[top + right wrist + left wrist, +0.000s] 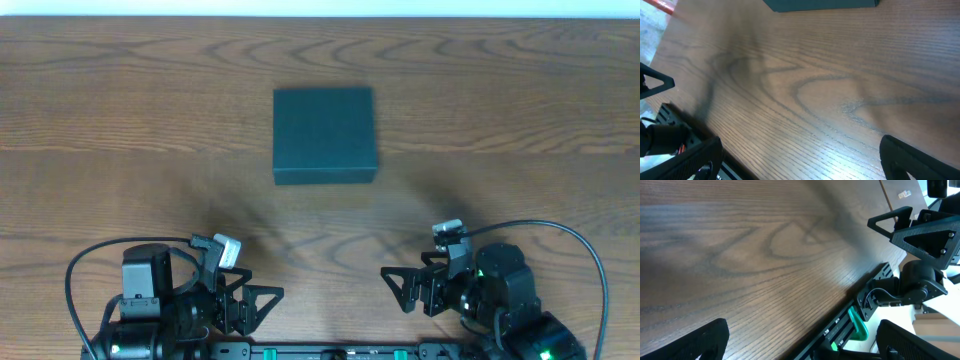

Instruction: Pack container

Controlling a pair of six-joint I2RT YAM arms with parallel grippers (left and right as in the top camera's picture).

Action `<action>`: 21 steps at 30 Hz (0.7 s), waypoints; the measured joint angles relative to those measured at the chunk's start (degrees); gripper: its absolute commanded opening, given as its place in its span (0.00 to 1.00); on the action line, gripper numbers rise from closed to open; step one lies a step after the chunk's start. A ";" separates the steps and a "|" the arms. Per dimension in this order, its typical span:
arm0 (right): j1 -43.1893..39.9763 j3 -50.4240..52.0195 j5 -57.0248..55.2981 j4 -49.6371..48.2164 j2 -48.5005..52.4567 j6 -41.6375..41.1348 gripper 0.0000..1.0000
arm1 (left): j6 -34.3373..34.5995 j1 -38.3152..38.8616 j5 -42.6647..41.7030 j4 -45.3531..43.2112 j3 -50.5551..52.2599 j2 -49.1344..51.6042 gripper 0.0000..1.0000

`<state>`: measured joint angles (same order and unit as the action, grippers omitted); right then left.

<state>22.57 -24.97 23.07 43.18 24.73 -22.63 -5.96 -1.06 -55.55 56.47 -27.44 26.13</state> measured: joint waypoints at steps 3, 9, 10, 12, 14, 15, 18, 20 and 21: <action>0.00 0.00 0.00 0.00 0.00 0.00 0.99 | 0.00 0.00 0.00 0.00 0.00 0.00 0.95; 0.00 0.09 -0.02 -0.07 -0.02 -0.02 0.99 | -0.15 0.02 6.60 -12.37 0.13 -0.04 0.95; 0.00 0.11 -0.04 -0.02 -0.04 -0.02 0.99 | -0.07 0.02 8.37 -14.95 0.09 -0.07 0.95; 0.00 0.15 -0.17 -0.11 -0.04 -0.07 0.99 | -0.09 0.11 15.41 -20.00 0.11 -0.50 0.95; 0.00 0.20 -0.20 -0.11 -0.04 -0.22 0.99 | -0.07 0.15 23.34 -21.88 0.11 -1.62 0.95; 0.00 0.17 -0.20 -0.13 -0.04 -0.22 0.99 | -0.04 0.15 26.97 -22.05 0.11 -2.45 0.95; 0.00 0.20 -0.24 -0.13 -0.04 -0.24 0.99 | -0.04 0.15 36.13 -22.25 0.50 -6.78 0.95; 0.00 0.20 -0.22 -0.15 -0.04 -0.24 0.99 | -0.04 0.15 39.58 -22.21 1.46 -9.88 0.95; 0.00 0.20 -0.24 -0.15 -0.04 -0.26 0.99 | -0.07 0.15 41.33 -22.43 2.69 -12.11 0.95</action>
<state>22.57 -24.77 22.83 43.03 24.69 -22.90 -6.02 -0.91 -14.22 34.04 -24.75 14.02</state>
